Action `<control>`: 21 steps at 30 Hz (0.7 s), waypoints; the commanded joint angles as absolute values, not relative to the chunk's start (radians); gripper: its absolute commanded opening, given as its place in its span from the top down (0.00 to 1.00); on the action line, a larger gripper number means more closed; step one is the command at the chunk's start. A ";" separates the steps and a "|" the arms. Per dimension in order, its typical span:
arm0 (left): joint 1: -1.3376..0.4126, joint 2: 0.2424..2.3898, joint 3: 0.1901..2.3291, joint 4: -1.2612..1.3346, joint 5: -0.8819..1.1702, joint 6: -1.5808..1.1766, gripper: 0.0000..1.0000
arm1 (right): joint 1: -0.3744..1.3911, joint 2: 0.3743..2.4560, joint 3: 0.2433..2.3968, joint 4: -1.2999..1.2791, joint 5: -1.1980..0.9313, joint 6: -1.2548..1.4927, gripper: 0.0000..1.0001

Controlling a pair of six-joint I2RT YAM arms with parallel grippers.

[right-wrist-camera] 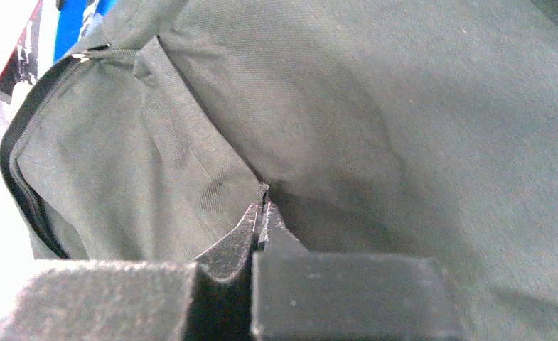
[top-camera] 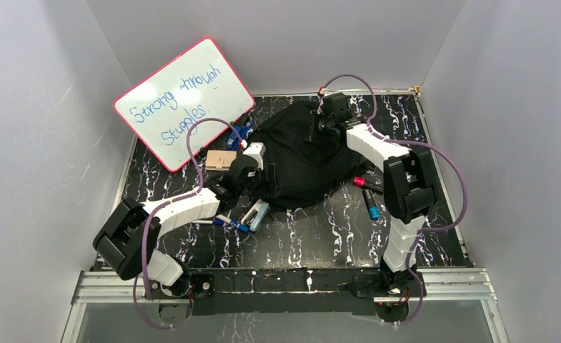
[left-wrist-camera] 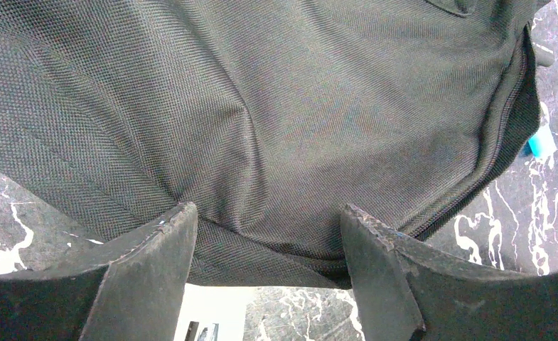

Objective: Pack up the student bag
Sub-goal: Unzip the student bag at the center of the board.

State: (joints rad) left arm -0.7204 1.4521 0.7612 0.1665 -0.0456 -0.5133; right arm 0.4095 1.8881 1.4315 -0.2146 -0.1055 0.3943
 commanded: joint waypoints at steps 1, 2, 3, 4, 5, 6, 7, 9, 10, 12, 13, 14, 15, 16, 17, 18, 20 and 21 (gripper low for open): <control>-0.735 1.458 0.749 0.149 -0.038 -0.505 0.29 | 0.413 1.944 1.523 -0.100 -0.220 0.405 1.00; -0.735 1.460 0.748 0.149 -0.038 -0.504 0.29 | 0.413 1.957 1.530 -0.090 -0.239 0.405 1.00; -0.736 1.462 0.749 0.149 -0.038 -0.502 0.29 | 0.413 1.970 1.539 -0.080 -0.258 0.406 1.00; -0.735 1.464 0.750 0.149 -0.037 -0.502 0.29 | 0.414 1.984 1.548 -0.068 -0.273 0.409 1.00; -0.736 1.467 0.750 0.149 -0.036 -0.500 0.29 | 0.415 1.997 1.558 -0.059 -0.289 0.412 1.00; -0.735 1.469 0.750 0.149 -0.037 -0.499 0.29 | 0.414 2.011 1.570 -0.050 -0.305 0.415 1.00; -0.736 1.472 0.751 0.149 -0.036 -0.497 0.29 | 0.417 2.024 1.581 -0.041 -0.319 0.416 1.00; -0.736 1.475 0.750 0.148 -0.037 -0.495 0.29 | 0.420 2.046 1.601 -0.022 -0.336 0.416 1.00; -0.735 1.476 0.750 0.147 -0.038 -0.494 0.29 | 0.423 2.054 1.609 -0.013 -0.340 0.416 1.00; -0.736 1.475 0.749 0.146 -0.040 -0.491 0.29 | 0.429 2.068 1.629 -0.008 -0.349 0.408 1.00; -0.736 1.474 0.748 0.145 -0.039 -0.491 0.29 | 0.432 2.077 1.640 0.021 -0.357 0.404 1.00; -0.736 1.474 0.747 0.142 -0.041 -0.490 0.29 | 0.434 2.082 1.647 0.032 -0.372 0.402 1.00; -0.736 1.474 0.746 0.141 -0.042 -0.488 0.29 | 0.436 2.082 1.648 0.047 -0.389 0.401 1.00; -0.736 1.473 0.746 0.139 -0.044 -0.487 0.29 | 0.438 2.078 1.644 0.062 -0.401 0.399 1.00; -0.735 1.473 0.744 0.137 -0.046 -0.486 0.29 | 0.440 2.069 1.634 0.083 -0.406 0.397 1.00; -0.736 1.474 0.744 0.134 -0.047 -0.485 0.29 | 0.441 2.058 1.620 0.105 -0.415 0.395 1.00; -0.735 1.475 0.741 0.133 -0.047 -0.484 0.29 | 0.442 2.025 1.581 0.156 -0.440 0.394 1.00; -0.736 1.477 0.741 0.133 -0.045 -0.483 0.29 | 0.443 2.008 1.562 0.180 -0.452 0.394 1.00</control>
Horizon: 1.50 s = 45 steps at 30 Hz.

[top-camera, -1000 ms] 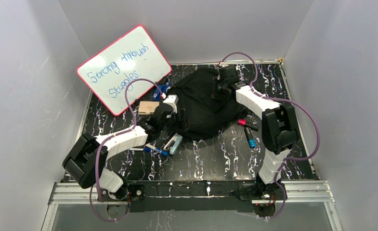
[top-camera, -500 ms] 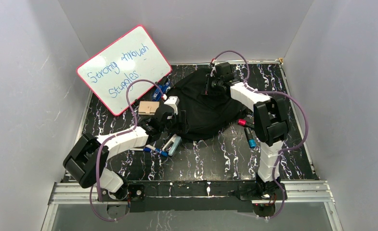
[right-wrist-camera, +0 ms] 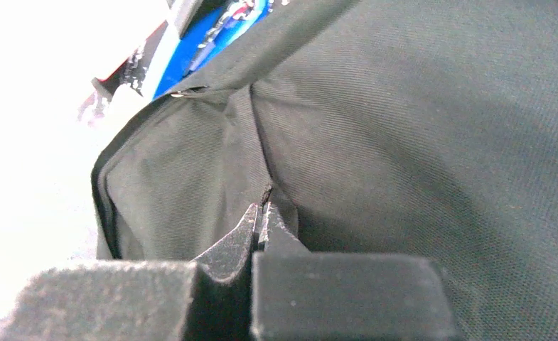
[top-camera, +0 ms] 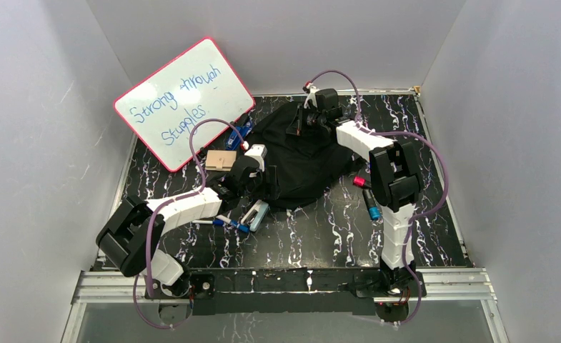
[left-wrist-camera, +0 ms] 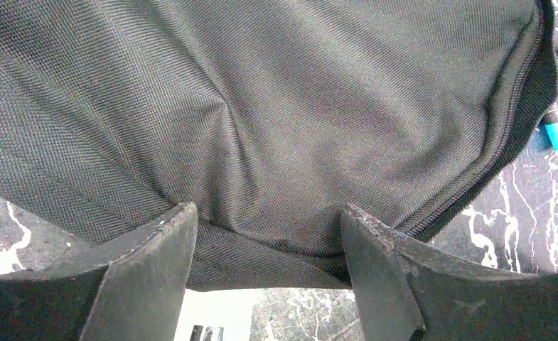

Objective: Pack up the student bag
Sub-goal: Unzip the student bag at the center of the board.

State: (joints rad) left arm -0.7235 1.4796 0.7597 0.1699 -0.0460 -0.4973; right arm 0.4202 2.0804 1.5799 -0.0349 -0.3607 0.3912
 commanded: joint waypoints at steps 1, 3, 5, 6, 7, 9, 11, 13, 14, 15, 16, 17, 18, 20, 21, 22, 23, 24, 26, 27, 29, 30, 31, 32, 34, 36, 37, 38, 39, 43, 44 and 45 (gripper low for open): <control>-0.735 1.478 0.741 0.134 -0.042 -0.483 0.29 | 0.443 1.993 1.548 0.203 -0.463 0.394 1.00; -0.736 1.483 0.739 0.133 -0.040 -0.483 0.30 | 0.443 1.967 1.524 0.240 -0.490 0.394 1.00; -0.736 1.486 0.739 0.133 -0.039 -0.482 0.30 | 0.442 1.945 1.508 0.270 -0.513 0.394 1.00; -0.736 1.487 0.739 0.133 -0.038 -0.482 0.30 | 0.443 1.937 1.502 0.284 -0.521 0.395 1.00; -0.736 1.488 0.738 0.133 -0.038 -0.482 0.30 | 0.442 1.928 1.497 0.293 -0.525 0.397 1.00; -0.736 1.488 0.736 0.135 -0.036 -0.482 0.30 | 0.443 1.912 1.489 0.306 -0.532 0.401 1.00; -0.735 1.488 0.734 0.135 -0.037 -0.483 0.30 | 0.443 1.888 1.473 0.328 -0.537 0.408 1.00; -0.736 1.487 0.731 0.135 -0.036 -0.485 0.30 | 0.442 1.861 1.453 0.339 -0.534 0.414 1.00; -0.735 1.485 0.729 0.135 -0.035 -0.485 0.30 | 0.442 1.850 1.445 0.342 -0.527 0.414 1.00; -0.735 1.484 0.726 0.135 -0.033 -0.486 0.30 | 0.442 1.838 1.439 0.341 -0.521 0.413 1.00; -0.735 1.483 0.725 0.137 -0.033 -0.486 0.31 | 0.441 1.830 1.437 0.338 -0.516 0.411 1.00; -0.736 1.482 0.721 0.139 -0.032 -0.485 0.31 | 0.442 1.825 1.438 0.334 -0.512 0.407 1.00; -0.735 1.481 0.720 0.141 -0.030 -0.485 0.31 | 0.441 1.824 1.440 0.330 -0.509 0.403 1.00; -0.735 1.480 0.719 0.144 -0.026 -0.483 0.31 | 0.441 1.833 1.455 0.308 -0.499 0.392 1.00; -0.735 1.478 0.719 0.144 -0.028 -0.482 0.31 | 0.442 1.841 1.464 0.291 -0.495 0.384 1.00; -0.735 1.474 0.723 0.144 -0.032 -0.480 0.31 | 0.441 1.849 1.472 0.271 -0.490 0.375 1.00; -0.735 1.466 0.728 0.140 -0.040 -0.477 0.31 | 0.442 1.851 1.472 0.260 -0.483 0.362 1.00; -0.736 1.456 0.734 0.134 -0.048 -0.472 0.30 | 0.441 1.849 1.465 0.252 -0.471 0.351 1.00; -0.736 1.428 0.756 0.120 -0.070 -0.454 0.30 | 0.442 1.833 1.442 0.244 -0.449 0.338 1.00; -0.736 1.411 0.770 0.111 -0.084 -0.444 0.30 | 0.442 1.825 1.433 0.236 -0.438 0.327 0.95; -0.735 1.371 0.798 0.093 -0.115 -0.424 0.29 | 0.442 1.799 1.418 0.217 -0.423 0.308 0.89; -0.734 1.351 0.812 0.088 -0.132 -0.415 0.29 | 0.442 1.783 1.409 0.208 -0.413 0.298 0.85; -0.734 1.332 0.826 0.082 -0.149 -0.405 0.29 | 0.442 1.765 1.403 0.194 -0.402 0.287 0.80; -0.733 1.314 0.843 0.077 -0.165 -0.397 0.28 | 0.441 1.745 1.395 0.175 -0.383 0.276 0.74; -0.725 1.290 0.882 0.064 -0.194 -0.384 0.27 | 0.441 1.694 1.379 0.136 -0.331 0.257 0.64; -0.704 1.284 0.921 0.050 -0.192 -0.379 0.27 | 0.440 1.638 1.348 0.098 -0.262 0.250 0.58; -0.685 1.288 0.941 0.045 -0.177 -0.381 0.27 | 0.442 1.613 1.328 0.079 -0.237 0.246 0.56; -0.667 1.301 0.962 0.042 -0.156 -0.383 0.27 | 0.442 1.587 1.311 0.056 -0.210 0.243 0.54; -0.644 1.315 0.980 0.041 -0.133 -0.386 0.27 | 0.442 1.566 1.297 0.030 -0.182 0.241 0.53; -0.578 1.389 1.073 0.060 -0.047 -0.383 0.27 | 0.442 1.485 1.226 -0.060 -0.063 0.248 0.48; -0.568 1.413 1.098 0.068 -0.029 -0.375 0.26 | 0.441 1.466 1.208 -0.072 -0.039 0.256 0.47; -0.561 1.442 1.128 0.074 -0.014 -0.364 0.26 | 0.440 1.448 1.191 -0.084 -0.015 0.266 0.46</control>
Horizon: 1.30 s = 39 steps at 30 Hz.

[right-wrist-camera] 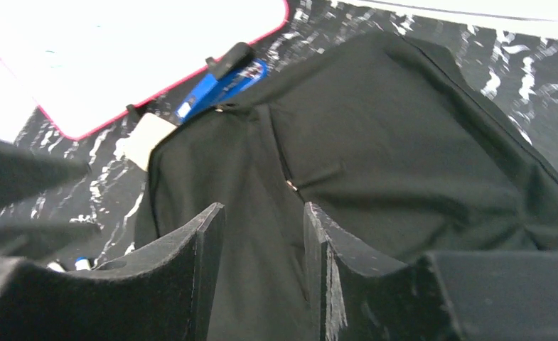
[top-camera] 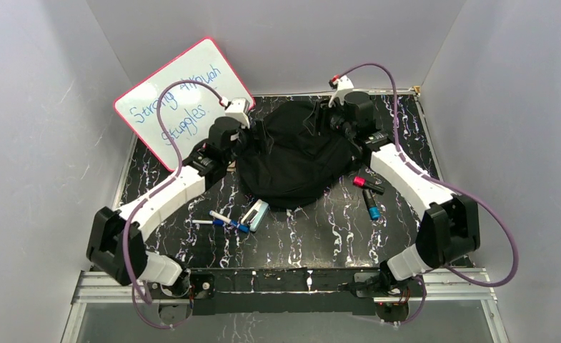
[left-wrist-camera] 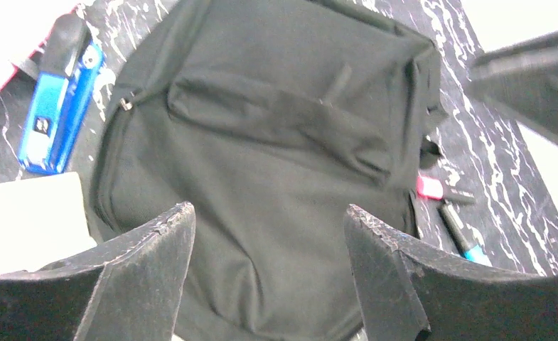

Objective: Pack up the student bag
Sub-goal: Unzip the student bag at the center of the board.

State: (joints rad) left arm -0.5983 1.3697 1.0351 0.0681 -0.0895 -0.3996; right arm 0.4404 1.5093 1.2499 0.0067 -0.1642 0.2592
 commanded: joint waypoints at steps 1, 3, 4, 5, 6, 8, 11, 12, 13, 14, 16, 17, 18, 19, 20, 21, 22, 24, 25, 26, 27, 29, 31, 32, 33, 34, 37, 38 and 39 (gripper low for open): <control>-0.556 1.474 1.160 0.074 -0.003 -0.355 0.26 | 0.439 1.430 1.173 -0.093 0.007 0.276 0.45; -0.551 1.547 1.233 0.069 0.049 -0.324 0.26 | 0.437 1.401 1.141 -0.112 0.042 0.310 0.43; -0.549 1.583 1.270 0.066 0.081 -0.300 0.26 | 0.436 1.391 1.128 -0.120 0.043 0.327 0.42; -0.548 1.621 1.312 0.062 0.115 -0.270 0.26 | 0.435 1.383 1.114 -0.127 0.034 0.342 0.42; -0.549 1.652 1.358 0.064 0.155 -0.236 0.26 | 0.435 1.375 1.100 -0.133 0.024 0.358 0.42; -0.548 1.716 1.428 0.052 0.235 -0.164 0.26 | 0.434 1.365 1.079 -0.151 0.013 0.380 0.41; -0.548 1.795 1.515 0.017 0.311 -0.047 0.26 | 0.433 1.342 1.042 -0.179 0.010 0.407 0.41; -0.548 1.820 1.538 0.007 0.314 -0.015 0.26 | 0.433 1.325 1.022 -0.180 0.011 0.418 0.41; -0.548 1.853 1.566 -0.020 0.317 0.032 0.26 | 0.433 1.308 0.999 -0.172 0.010 0.425 0.41; -0.548 1.877 1.591 -0.041 0.319 0.057 0.26 | 0.433 1.288 0.974 -0.162 0.006 0.432 0.41; -0.548 1.923 1.642 -0.074 0.321 0.090 0.26 | 0.434 1.256 0.936 -0.143 -0.030 0.439 0.41; -0.548 1.943 1.664 -0.089 0.318 0.098 0.26 | 0.433 1.242 0.922 -0.139 -0.040 0.443 0.41; -0.548 1.963 1.688 -0.102 0.315 0.100 0.26 | 0.433 1.232 0.911 -0.137 -0.046 0.445 0.41; -0.549 1.979 1.709 -0.114 0.315 0.100 0.26 | 0.433 1.223 0.902 -0.138 -0.049 0.446 0.41; -0.548 1.995 1.727 -0.122 0.319 0.098 0.26 | 0.433 1.214 0.894 -0.139 -0.049 0.446 0.41; -0.549 2.007 1.742 -0.124 0.326 0.090 0.26 | 0.433 1.209 0.887 -0.140 -0.046 0.448 0.41; -0.549 2.016 1.752 -0.124 0.335 0.081 0.26 | 0.434 1.206 0.882 -0.142 -0.043 0.449 0.41; -0.549 2.038 1.771 -0.123 0.353 0.065 0.26 | 0.433 1.203 0.877 -0.146 -0.039 0.448 0.41; -0.549 2.048 1.782 -0.123 0.361 0.057 0.26 | 0.433 1.204 0.876 -0.149 -0.039 0.448 0.41; -0.549 2.059 1.788 -0.120 0.369 0.050 0.26 | 0.433 1.205 0.877 -0.153 -0.040 0.447 0.41; -0.549 2.066 1.795 -0.118 0.378 0.042 0.26 | 0.433 1.205 0.880 -0.155 -0.040 0.446 0.40; -0.549 2.085 1.812 -0.116 0.396 0.026 0.26 | 0.434 1.207 0.879 -0.156 -0.041 0.445 0.40; -0.549 2.104 1.829 -0.116 0.411 0.013 0.26 | 0.433 1.207 0.880 -0.161 -0.042 0.444 0.40; -0.549 2.113 1.837 -0.115 0.412 0.008 0.26 | 0.433 1.205 0.879 -0.162 -0.040 0.443 0.40; -0.549 2.122 1.846 -0.117 0.411 0.006 0.27 | 0.433 1.205 0.879 -0.164 -0.039 0.443 0.40; -0.549 2.133 1.856 -0.118 0.407 0.006 0.27 | 0.433 1.203 0.879 -0.166 -0.038 0.443 0.40; -0.549 2.158 1.882 -0.129 0.398 0.006 0.27 | 0.433 1.199 0.877 -0.171 -0.036 0.439 0.40; -0.549 2.165 1.892 -0.134 0.398 0.006 0.28 | 0.433 1.198 0.876 -0.173 -0.035 0.438 0.40; -0.549 2.171 1.900 -0.138 0.399 0.006 0.29 | 0.433 1.198 0.877 -0.174 -0.033 0.436 0.40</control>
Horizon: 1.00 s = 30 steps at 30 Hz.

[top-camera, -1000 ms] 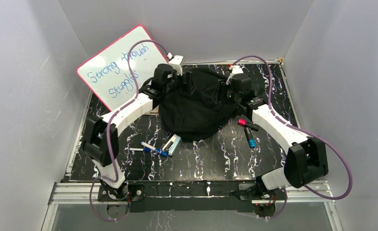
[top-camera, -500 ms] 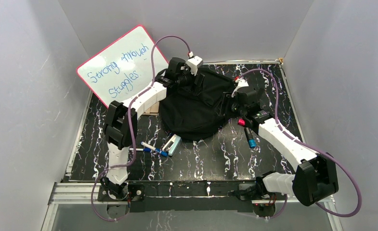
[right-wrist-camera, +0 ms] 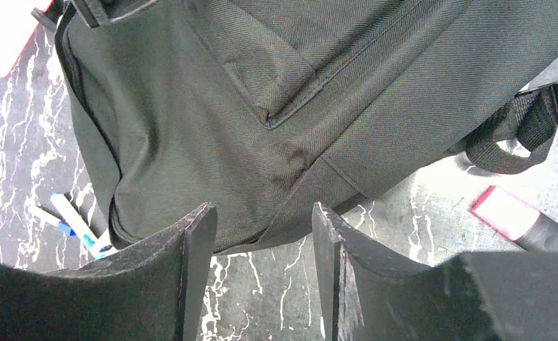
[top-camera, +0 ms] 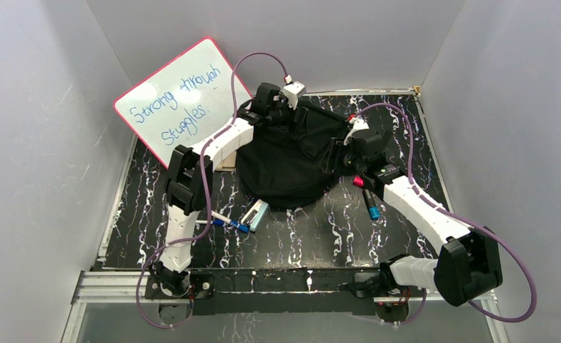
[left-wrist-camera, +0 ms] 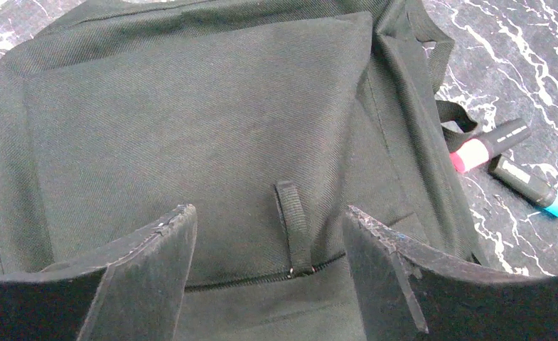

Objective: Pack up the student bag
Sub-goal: Unzip the student bag at the center of the board.

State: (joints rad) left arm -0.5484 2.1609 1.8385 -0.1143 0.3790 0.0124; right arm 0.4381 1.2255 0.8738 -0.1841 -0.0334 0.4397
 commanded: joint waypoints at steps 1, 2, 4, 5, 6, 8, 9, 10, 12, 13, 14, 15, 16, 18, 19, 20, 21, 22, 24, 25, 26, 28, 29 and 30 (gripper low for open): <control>-0.549 2.177 1.906 -0.143 0.399 0.007 0.30 | 0.433 1.196 0.877 -0.175 -0.032 0.436 0.40; -0.549 2.181 1.913 -0.148 0.401 0.007 0.31 | 0.433 1.196 0.875 -0.176 -0.030 0.436 0.40; -0.549 2.186 1.919 -0.149 0.411 0.007 0.34 | 0.433 1.196 0.874 -0.176 -0.029 0.436 0.40; -0.549 2.188 1.920 -0.151 0.418 0.006 0.35 | 0.433 1.196 0.875 -0.177 -0.028 0.436 0.40; -0.549 2.189 1.921 -0.150 0.423 0.007 0.36 | 0.433 1.196 0.876 -0.177 -0.028 0.436 0.40; -0.549 2.191 1.921 -0.152 0.434 0.007 0.39 | 0.432 1.195 0.876 -0.175 -0.029 0.436 0.40; -0.549 2.191 1.921 -0.152 0.439 0.006 0.42 | 0.433 1.195 0.874 -0.176 -0.028 0.436 0.39; -0.549 2.191 1.920 -0.154 0.445 0.007 0.44 | 0.433 1.195 0.873 -0.177 -0.028 0.436 0.39; -0.549 2.191 1.918 -0.153 0.460 0.007 0.48 | 0.433 1.194 0.873 -0.178 -0.027 0.436 0.39; -0.549 2.191 1.919 -0.154 0.472 0.006 0.51 | 0.433 1.195 0.871 -0.178 -0.027 0.436 0.39; -0.549 2.192 1.919 -0.152 0.479 -0.020 0.55 | 0.433 1.195 0.870 -0.177 -0.026 0.436 0.39; -0.549 2.192 1.919 -0.153 0.487 -0.024 0.59 | 0.432 1.195 0.869 -0.176 -0.025 0.436 0.39; -0.549 2.193 1.920 -0.152 0.492 -0.027 0.62 | 0.432 1.195 0.868 -0.177 -0.026 0.436 0.39; -0.549 2.194 1.919 -0.152 0.499 -0.030 0.66 | 0.433 1.194 0.867 -0.176 -0.025 0.437 0.39; -0.549 2.194 1.918 -0.154 0.504 -0.032 0.68 | 0.432 1.194 0.866 -0.176 -0.024 0.437 0.39; -0.549 2.193 1.919 -0.155 0.507 -0.032 0.70 | 0.432 1.193 0.865 -0.176 -0.024 0.437 0.39; -0.549 2.192 1.918 -0.156 0.509 -0.032 0.73 | 0.433 1.193 0.865 -0.175 -0.022 0.438 0.39; -0.549 2.192 1.917 -0.158 0.509 -0.032 0.76 | 0.434 1.193 0.865 -0.174 -0.022 0.439 0.39; -0.548 2.191 1.918 -0.163 0.510 -0.031 0.84 | 0.433 1.193 0.865 -0.173 -0.020 0.439 0.39; -0.549 2.191 1.918 -0.164 0.509 -0.032 0.88 | 0.433 1.193 0.866 -0.171 -0.018 0.439 0.39; -0.549 2.189 1.918 -0.165 0.506 -0.033 0.93 | 0.433 1.193 0.868 -0.170 -0.016 0.437 0.39; -0.549 2.186 1.919 -0.166 0.500 -0.032 1.00 | 0.433 1.195 0.867 -0.159 -0.009 0.432 0.39; -0.548 2.185 1.919 -0.166 0.495 -0.032 1.00 | 0.433 1.195 0.867 -0.152 -0.007 0.427 0.39; -0.548 2.181 1.920 -0.166 0.483 -0.034 1.00 | 0.433 1.198 0.864 -0.136 -0.009 0.416 0.38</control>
State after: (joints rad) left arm -0.5484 2.1998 1.8805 -0.1474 0.4824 -0.0368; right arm 0.4381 1.2251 0.8692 -0.1852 -0.0261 0.4381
